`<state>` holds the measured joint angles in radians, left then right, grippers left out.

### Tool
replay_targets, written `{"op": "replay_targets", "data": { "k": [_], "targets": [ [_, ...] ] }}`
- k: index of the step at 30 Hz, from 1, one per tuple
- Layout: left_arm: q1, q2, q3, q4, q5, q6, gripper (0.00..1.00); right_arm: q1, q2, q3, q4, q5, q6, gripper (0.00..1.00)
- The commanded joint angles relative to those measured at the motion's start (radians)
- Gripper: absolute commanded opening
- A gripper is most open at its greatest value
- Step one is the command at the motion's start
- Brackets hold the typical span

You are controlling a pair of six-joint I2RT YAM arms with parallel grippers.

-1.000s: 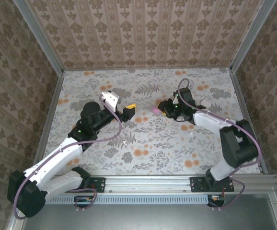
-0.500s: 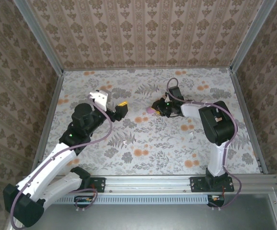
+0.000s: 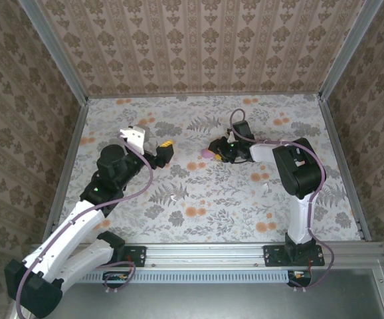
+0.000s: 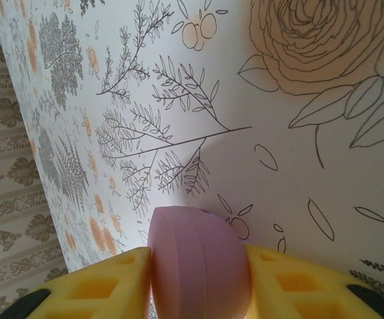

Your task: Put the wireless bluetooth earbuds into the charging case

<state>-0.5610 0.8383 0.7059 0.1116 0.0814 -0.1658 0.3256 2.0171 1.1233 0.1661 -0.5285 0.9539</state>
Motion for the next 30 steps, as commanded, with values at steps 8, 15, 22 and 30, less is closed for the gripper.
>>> {"op": "replay_targets", "data": {
  "k": [8,15,22,30],
  "targets": [
    [0.013,-0.001,-0.008,0.020,0.017,-0.030,0.94,-0.016,-0.024,-0.017,-0.082,0.017,-0.063,0.48],
    [0.021,0.002,0.004,-0.003,0.027,-0.041,0.96,-0.017,-0.072,-0.003,-0.175,0.060,-0.095,0.54],
    [0.037,0.007,0.008,-0.012,0.043,-0.073,0.98,-0.037,-0.228,-0.010,-0.343,0.211,-0.219,0.58],
    [0.051,0.045,0.061,-0.088,0.066,-0.098,1.00,-0.180,-0.461,-0.095,-0.427,0.421,-0.357,0.63]
  ]
}}
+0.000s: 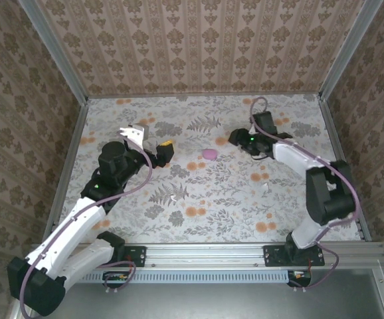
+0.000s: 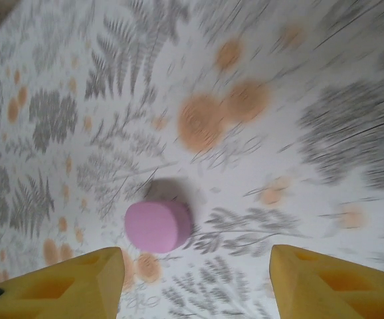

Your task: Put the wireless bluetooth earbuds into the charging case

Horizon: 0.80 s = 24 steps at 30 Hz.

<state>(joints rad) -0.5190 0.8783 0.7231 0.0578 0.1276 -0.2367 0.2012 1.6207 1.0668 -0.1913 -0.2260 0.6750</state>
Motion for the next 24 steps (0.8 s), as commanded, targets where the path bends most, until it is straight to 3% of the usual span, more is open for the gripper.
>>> {"op": "replay_targets", "data": {
  "k": [1,6,12,17,24],
  "targets": [
    [0.011,0.008,0.043,-0.030,0.026,-0.030,1.00,-0.088,-0.085,-0.045,-0.080,0.126,-0.086,0.63],
    [0.019,0.025,0.042,-0.007,0.043,-0.030,1.00,-0.261,-0.094,-0.015,-0.140,0.046,-0.122,0.64],
    [0.022,0.037,0.056,-0.009,0.058,-0.031,1.00,-0.422,0.010,0.059,-0.154,-0.079,-0.134,0.63],
    [0.022,0.043,0.069,-0.010,0.066,-0.037,1.00,-0.465,0.141,0.182,-0.200,-0.159,-0.164,0.62],
    [0.022,0.079,0.098,-0.058,0.109,-0.045,1.00,-0.469,0.267,0.314,-0.249,-0.170,-0.199,0.62]
  ]
}}
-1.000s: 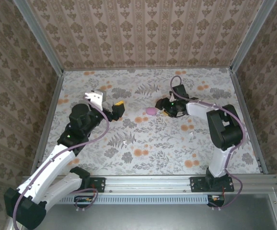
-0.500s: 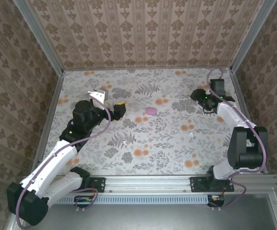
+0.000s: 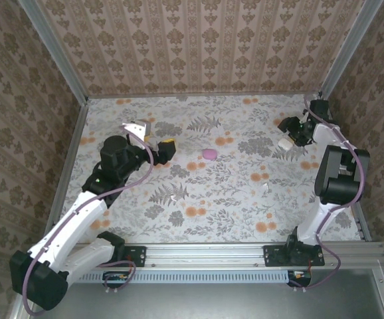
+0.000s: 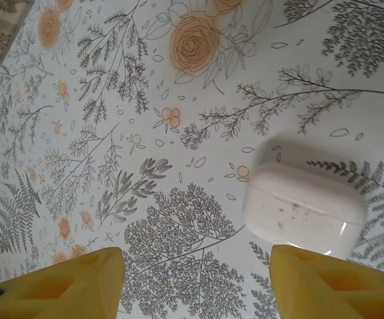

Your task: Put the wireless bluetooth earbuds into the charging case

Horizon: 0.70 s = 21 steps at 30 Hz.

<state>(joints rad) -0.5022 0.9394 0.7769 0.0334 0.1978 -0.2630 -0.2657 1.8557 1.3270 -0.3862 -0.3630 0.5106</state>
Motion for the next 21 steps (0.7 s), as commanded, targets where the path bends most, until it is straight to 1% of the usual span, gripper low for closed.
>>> {"op": "replay_targets", "data": {
  "k": [1,3,6,9,12,15,21],
  "targets": [
    [0.005,0.026,0.054,-0.051,0.046,-0.020,1.00,-0.002,0.044,0.067,-0.055,-0.032,-0.036,0.62],
    [0.005,0.046,0.071,-0.081,0.062,-0.028,1.00,-0.003,0.083,0.104,-0.076,-0.033,-0.044,0.62],
    [0.005,0.072,0.076,-0.084,0.099,-0.042,1.00,-0.003,0.135,0.148,-0.103,-0.048,-0.056,0.61],
    [0.004,0.107,0.082,-0.072,0.159,-0.063,1.00,-0.003,0.172,0.186,-0.132,-0.051,-0.082,0.60],
    [-0.003,0.159,0.108,-0.076,0.232,-0.084,1.00,-0.003,0.182,0.209,-0.144,0.035,-0.118,0.60],
    [-0.029,0.211,0.134,-0.085,0.283,-0.089,1.00,-0.005,0.209,0.247,-0.193,0.077,-0.156,0.60],
    [-0.103,0.300,0.197,-0.131,0.290,-0.066,1.00,-0.004,0.307,0.357,-0.277,0.070,-0.193,0.61]
  ]
}}
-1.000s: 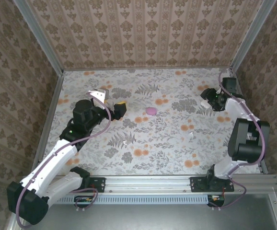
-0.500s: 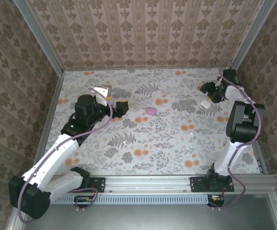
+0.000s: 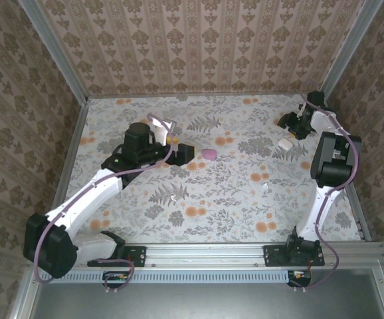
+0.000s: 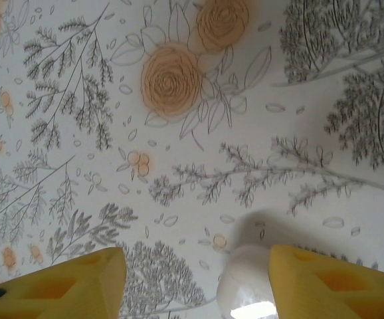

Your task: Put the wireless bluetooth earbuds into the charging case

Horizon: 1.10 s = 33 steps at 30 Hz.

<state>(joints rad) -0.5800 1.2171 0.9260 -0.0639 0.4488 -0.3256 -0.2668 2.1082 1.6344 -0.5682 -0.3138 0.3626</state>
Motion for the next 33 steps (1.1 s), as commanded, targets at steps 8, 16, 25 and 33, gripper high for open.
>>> {"op": "replay_targets", "data": {
  "k": [8,16,25,33],
  "targets": [
    [-0.076,0.073,0.071,-0.030,0.017,-0.002,1.00,-0.003,0.087,0.060,-0.126,0.010,-0.077,0.60],
    [-0.078,0.072,0.073,-0.034,0.007,0.007,1.00,0.004,0.044,-0.012,-0.178,-0.022,-0.158,0.59],
    [-0.077,0.071,0.071,-0.031,0.011,0.004,1.00,0.064,-0.025,-0.096,-0.186,0.099,-0.232,0.63],
    [-0.078,0.061,0.064,-0.034,0.001,0.005,1.00,0.131,0.008,-0.077,-0.213,0.314,-0.225,0.61]
  ]
}}
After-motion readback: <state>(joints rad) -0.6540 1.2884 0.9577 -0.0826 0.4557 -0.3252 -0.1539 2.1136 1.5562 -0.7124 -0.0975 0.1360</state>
